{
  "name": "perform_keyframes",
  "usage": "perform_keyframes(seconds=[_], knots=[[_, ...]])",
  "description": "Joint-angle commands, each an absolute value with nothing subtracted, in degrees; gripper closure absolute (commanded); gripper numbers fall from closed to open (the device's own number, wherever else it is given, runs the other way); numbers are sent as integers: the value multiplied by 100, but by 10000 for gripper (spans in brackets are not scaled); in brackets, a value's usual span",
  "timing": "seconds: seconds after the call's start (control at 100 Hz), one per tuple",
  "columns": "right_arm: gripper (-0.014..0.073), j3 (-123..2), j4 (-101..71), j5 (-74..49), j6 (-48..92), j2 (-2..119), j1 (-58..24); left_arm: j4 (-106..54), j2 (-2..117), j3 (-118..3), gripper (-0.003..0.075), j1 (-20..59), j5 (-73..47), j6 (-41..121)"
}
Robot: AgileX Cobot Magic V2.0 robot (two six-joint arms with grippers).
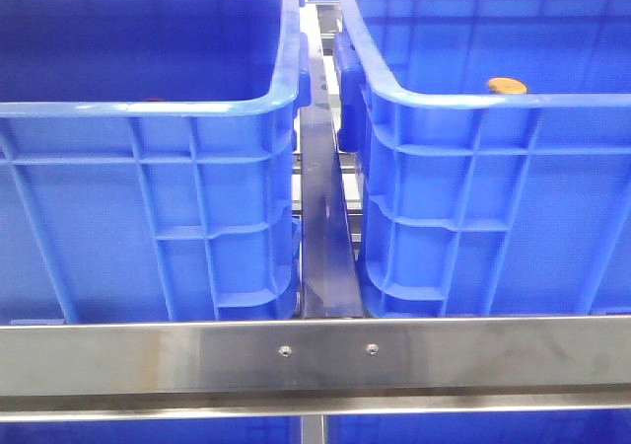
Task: Pick red and yellow buttons and place in box
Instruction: 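Raise the right gripper and lower the left gripper into the button bin, then close the left gripper on a red push-button switch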
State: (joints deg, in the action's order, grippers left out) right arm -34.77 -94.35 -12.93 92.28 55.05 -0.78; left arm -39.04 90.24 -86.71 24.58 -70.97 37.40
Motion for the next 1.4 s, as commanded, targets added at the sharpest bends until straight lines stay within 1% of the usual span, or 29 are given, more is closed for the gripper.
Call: perform_keyframes(seconds=[0.0, 0.37, 0.56, 0.67, 0.81, 0.94, 1.04, 1.17, 1.39], knots=[[655, -3392, -9599, -1446, 9262, 5013, -78, -4204, 8758, -8870, 176, 2499, -7185, 3701], [655, -2332, -9612, -1786, 9250, 3214, -78, -4204, 8758, -8870, 176, 2499, -7185, 3701], [655, -2086, -9699, -1789, 9248, 2690, -78, -4204, 8758, -8870, 176, 2499, -7185, 3701], [655, -2085, -9699, -1811, 9248, 2644, -78, -3840, 8758, -8870, 176, 2487, -7074, 3627], [655, -2085, -9699, -1811, 9248, 2644, -78, -2746, 8758, -8870, 177, 2487, -6702, 2883], [655, -2085, -9699, -1811, 9248, 2644, -78, -1671, 8758, -8870, 176, 2487, -6314, 1578], [655, -2085, -9699, -1811, 9248, 2644, -78, -1001, 8758, -8870, 176, 2487, -6132, 889], [655, -2085, -9699, -1811, 9248, 2644, -78, -185, 8791, -8870, 176, 2487, -6025, -70], [655, -2085, -9699, -1811, 9248, 2644, -78, 896, 9065, -8870, 176, 2487, -6025, -1098]])
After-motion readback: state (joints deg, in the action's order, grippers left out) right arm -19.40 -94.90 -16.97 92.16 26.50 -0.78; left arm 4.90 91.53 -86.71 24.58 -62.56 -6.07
